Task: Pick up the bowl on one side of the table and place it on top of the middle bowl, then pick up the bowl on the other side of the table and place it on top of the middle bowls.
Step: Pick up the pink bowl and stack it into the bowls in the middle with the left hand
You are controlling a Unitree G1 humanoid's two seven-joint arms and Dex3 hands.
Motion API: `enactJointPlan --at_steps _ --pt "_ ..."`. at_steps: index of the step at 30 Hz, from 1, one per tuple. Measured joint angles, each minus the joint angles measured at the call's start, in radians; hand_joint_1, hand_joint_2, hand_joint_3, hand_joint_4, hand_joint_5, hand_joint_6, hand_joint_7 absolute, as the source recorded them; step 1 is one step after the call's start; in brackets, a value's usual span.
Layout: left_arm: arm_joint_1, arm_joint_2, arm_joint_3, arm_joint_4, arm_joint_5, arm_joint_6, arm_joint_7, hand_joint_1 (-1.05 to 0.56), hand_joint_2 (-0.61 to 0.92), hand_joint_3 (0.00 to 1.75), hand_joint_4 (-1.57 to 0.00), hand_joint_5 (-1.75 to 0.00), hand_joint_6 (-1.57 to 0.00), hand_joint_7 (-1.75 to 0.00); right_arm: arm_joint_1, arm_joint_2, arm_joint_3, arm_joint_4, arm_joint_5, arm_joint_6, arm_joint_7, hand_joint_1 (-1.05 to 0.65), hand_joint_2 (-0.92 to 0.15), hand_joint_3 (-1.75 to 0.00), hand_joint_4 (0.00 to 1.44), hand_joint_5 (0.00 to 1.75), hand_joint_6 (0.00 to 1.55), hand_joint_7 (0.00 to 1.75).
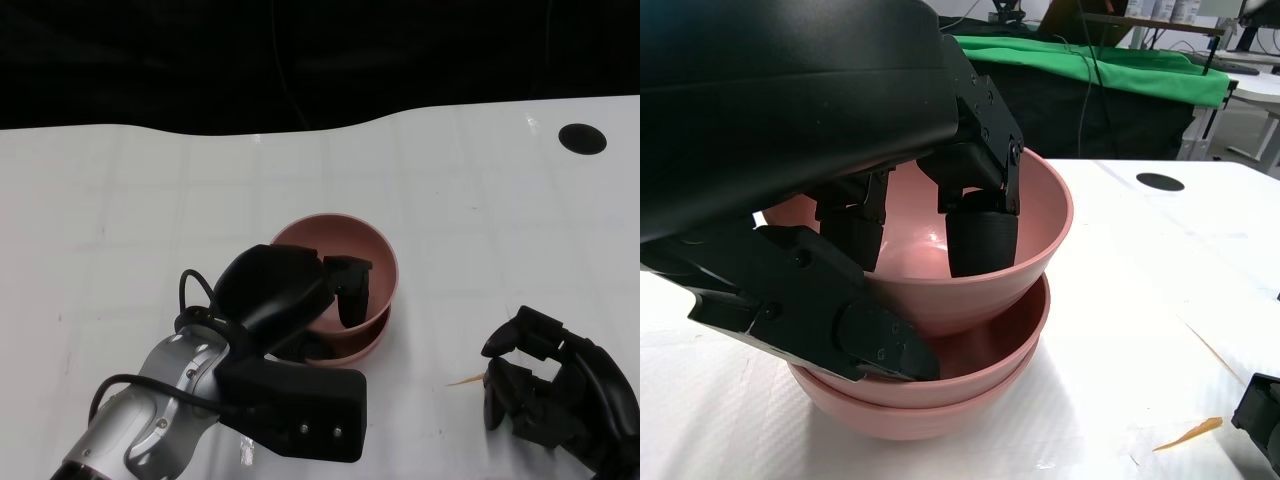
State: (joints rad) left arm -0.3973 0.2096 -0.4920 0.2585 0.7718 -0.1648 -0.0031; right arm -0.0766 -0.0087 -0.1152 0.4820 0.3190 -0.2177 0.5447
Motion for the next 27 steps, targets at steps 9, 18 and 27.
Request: enactJointPlan --at_steps 9,18,27 --pt "0.0 0.001 0.0 -0.005 0.008 0.004 -0.002 -0.14 0.92 0.12 -0.76 -1.49 -0.98 -0.72 0.0 0.0 0.0 0.002 0.0 0.0 0.0 -0.18 -0.57 -1.01 0.86 1.75 0.77 1.53" --pt "0.0 0.013 -0.011 -0.016 0.061 0.016 0.038 -0.57 0.92 0.34 -1.03 -0.34 -1.03 -0.03 0.0 0.0 0.0 0.001 0.0 0.0 0.002 -0.19 -0.59 -0.97 0.87 1.74 0.78 1.5" --pt "0.0 0.025 -0.028 -0.008 0.064 0.012 0.038 -0.77 0.92 0.51 -1.02 -0.27 -0.98 0.0 0.0 0.0 0.0 0.001 -0.001 0.0 -0.003 -0.21 -0.61 -0.93 0.86 1.75 0.77 1.52"
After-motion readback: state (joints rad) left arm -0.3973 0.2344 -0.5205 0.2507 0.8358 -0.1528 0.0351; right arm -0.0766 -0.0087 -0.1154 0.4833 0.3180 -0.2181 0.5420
